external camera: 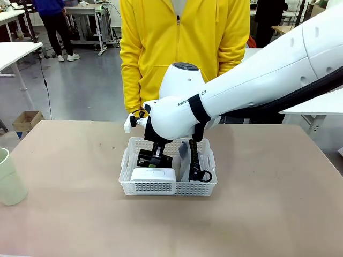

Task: Efficiently arrange items inside the basket to fit them all.
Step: Pick up the Stapler and place it inside the Organizing basket.

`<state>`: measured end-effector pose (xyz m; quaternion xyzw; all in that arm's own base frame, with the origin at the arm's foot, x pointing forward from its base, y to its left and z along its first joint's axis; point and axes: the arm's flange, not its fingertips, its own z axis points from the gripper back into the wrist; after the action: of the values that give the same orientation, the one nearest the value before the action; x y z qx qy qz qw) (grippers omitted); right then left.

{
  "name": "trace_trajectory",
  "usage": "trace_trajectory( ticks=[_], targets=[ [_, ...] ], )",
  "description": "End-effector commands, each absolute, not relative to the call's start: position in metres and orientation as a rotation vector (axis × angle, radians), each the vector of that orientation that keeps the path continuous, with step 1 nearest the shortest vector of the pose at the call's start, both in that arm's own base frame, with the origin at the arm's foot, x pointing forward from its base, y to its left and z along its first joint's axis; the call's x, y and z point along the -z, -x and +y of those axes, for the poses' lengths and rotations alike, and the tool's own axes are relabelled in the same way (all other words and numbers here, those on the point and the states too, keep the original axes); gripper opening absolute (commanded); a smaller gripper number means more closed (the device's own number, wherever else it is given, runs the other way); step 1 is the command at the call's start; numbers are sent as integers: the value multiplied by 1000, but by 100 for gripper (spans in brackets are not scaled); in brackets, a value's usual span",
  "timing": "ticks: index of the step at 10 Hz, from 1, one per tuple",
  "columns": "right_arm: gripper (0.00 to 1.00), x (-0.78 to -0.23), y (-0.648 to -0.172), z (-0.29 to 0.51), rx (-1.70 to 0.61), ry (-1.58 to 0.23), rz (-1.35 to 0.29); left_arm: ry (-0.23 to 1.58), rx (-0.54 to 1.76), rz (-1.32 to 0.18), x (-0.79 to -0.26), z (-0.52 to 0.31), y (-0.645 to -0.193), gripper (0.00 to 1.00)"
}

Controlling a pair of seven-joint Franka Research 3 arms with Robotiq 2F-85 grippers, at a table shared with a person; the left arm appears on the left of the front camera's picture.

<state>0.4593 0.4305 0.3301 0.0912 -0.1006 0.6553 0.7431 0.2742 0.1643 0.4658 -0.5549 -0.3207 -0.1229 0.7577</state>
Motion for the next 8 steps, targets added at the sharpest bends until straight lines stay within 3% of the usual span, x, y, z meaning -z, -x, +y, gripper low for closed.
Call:
trace_trajectory(
  ticks=[1,2,3,8],
  targets=[
    [51,-337,-461,437,-1443,-192,-193,1224,270,-711,-470,163,-274,100],
    [92,-336,-461,437,-1452,-189,-191,1224,270,-711,-470,163,-274,100],
    [100,-336,-461,436,-1452,-188,-190,1224,270,-711,-470,163,-274,100],
    [100,-339,-462,428,-1435,-194,-200,1224,270,-711,-470,163,-274,100]
  ],
)
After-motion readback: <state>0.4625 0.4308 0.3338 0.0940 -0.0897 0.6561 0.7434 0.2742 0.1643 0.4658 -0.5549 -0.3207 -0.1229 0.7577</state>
